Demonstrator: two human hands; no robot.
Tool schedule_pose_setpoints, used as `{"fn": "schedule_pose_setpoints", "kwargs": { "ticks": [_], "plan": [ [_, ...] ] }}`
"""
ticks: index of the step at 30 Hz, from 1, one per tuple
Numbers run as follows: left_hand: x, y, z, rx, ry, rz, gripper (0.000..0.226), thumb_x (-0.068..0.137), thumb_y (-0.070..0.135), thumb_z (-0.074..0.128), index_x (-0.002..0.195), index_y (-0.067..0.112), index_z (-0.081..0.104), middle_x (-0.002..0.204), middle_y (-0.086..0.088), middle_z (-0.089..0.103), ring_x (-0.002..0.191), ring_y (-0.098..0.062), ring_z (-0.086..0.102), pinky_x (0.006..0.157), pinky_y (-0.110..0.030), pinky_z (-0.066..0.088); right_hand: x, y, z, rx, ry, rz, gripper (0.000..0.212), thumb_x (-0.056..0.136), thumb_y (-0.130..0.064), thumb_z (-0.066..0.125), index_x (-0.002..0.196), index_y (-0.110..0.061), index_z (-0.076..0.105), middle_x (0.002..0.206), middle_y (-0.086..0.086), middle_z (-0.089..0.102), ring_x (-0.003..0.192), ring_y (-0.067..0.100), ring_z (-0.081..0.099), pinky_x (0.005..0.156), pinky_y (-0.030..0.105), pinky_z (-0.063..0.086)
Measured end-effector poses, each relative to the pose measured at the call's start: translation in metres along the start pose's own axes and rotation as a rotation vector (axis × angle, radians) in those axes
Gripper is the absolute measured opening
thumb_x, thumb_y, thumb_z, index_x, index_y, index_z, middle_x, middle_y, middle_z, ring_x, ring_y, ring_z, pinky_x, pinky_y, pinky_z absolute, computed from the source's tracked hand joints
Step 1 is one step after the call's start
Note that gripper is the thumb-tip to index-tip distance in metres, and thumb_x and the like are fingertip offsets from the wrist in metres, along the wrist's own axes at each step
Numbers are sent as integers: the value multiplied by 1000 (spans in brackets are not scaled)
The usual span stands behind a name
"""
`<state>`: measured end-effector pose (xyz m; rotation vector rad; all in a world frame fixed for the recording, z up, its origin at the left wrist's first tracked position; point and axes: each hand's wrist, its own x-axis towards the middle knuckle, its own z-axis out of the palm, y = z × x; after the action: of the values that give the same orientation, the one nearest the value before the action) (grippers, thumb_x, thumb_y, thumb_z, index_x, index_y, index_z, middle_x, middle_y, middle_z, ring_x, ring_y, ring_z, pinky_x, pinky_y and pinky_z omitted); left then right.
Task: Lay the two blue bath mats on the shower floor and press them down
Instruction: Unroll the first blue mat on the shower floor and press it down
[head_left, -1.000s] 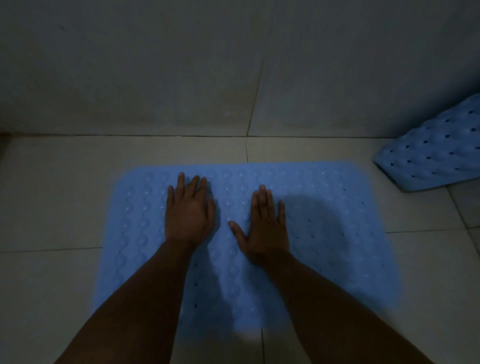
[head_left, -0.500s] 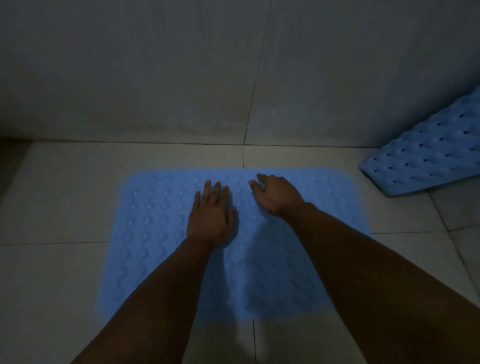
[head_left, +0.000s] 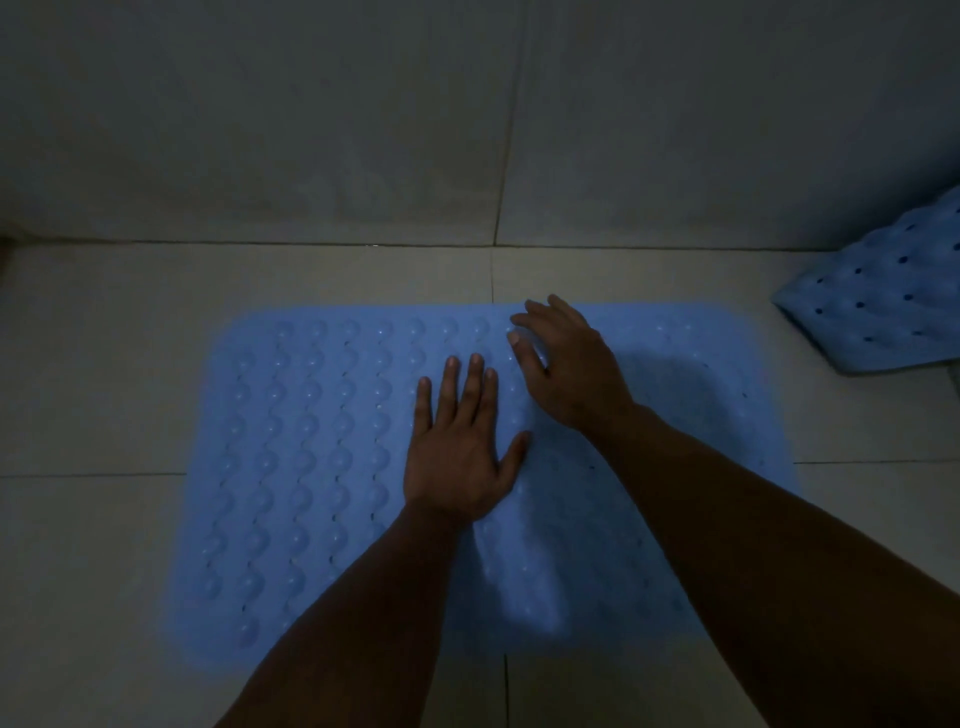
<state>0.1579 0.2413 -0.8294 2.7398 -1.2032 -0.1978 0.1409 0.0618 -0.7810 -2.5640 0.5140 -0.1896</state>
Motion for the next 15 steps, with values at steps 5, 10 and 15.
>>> {"fn": "schedule_pose_setpoints", "kwargs": {
  "ticks": [5,10,15],
  "plan": [
    [3,-4,-3,-47,-131,-10,93,94,74,25,163,14,4,171,-7,-7,156,-28,-18,125,-57,-2,1,-1,4,-7,15,-4,39,100,-41,49,129,-19,64,145,4,56,146,23,36,113,45,35],
    [37,-14,-64,-233,-488,-20,81,101,66,24,162,13,15,171,-9,3,157,-31,-2,126,-54,8,4,-27,-25,-61,-118,95,43,97,-50,49,123,-21,67,130,4,64,129,26,53,107,41,43],
    [24,-54,-104,-54,-270,-55,64,107,50,24,159,14,27,166,-9,28,156,-33,9,125,-54,16,12,-73,-35,-137,-289,127,45,101,-49,44,129,-20,63,134,6,64,122,28,58,103,43,48]
  ]
}}
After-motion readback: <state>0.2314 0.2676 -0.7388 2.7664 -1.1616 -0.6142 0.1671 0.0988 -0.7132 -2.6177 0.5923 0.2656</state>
